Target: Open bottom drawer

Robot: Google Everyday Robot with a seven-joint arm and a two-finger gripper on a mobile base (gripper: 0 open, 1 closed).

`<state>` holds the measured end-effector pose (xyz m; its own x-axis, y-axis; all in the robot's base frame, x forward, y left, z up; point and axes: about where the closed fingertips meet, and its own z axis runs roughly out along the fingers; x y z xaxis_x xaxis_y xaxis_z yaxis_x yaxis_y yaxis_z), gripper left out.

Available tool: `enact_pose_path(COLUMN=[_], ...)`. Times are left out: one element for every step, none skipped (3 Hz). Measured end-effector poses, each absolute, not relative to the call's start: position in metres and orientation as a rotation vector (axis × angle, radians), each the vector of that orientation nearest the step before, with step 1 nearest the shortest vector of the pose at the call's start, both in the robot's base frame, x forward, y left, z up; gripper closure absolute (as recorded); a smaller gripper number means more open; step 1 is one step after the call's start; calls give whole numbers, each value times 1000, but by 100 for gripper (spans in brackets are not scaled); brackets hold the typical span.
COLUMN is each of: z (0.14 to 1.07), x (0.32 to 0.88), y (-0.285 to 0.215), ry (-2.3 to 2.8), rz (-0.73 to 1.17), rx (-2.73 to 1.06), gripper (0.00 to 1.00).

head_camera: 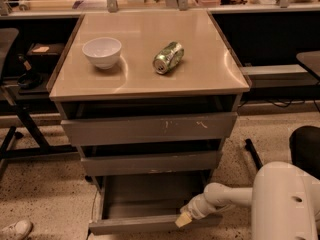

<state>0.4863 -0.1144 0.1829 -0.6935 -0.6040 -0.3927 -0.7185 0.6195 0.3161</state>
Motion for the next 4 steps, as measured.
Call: enact_pose_path(z=[193,193,193,190], x=[471,471,471,460], y=[-120,-120,-120,-123], ry=[2626,2626,2631,2662], rz=[653,653,658,678], rx=[-1060,-1060,-1059,-1044], gripper=[100,100,100,100])
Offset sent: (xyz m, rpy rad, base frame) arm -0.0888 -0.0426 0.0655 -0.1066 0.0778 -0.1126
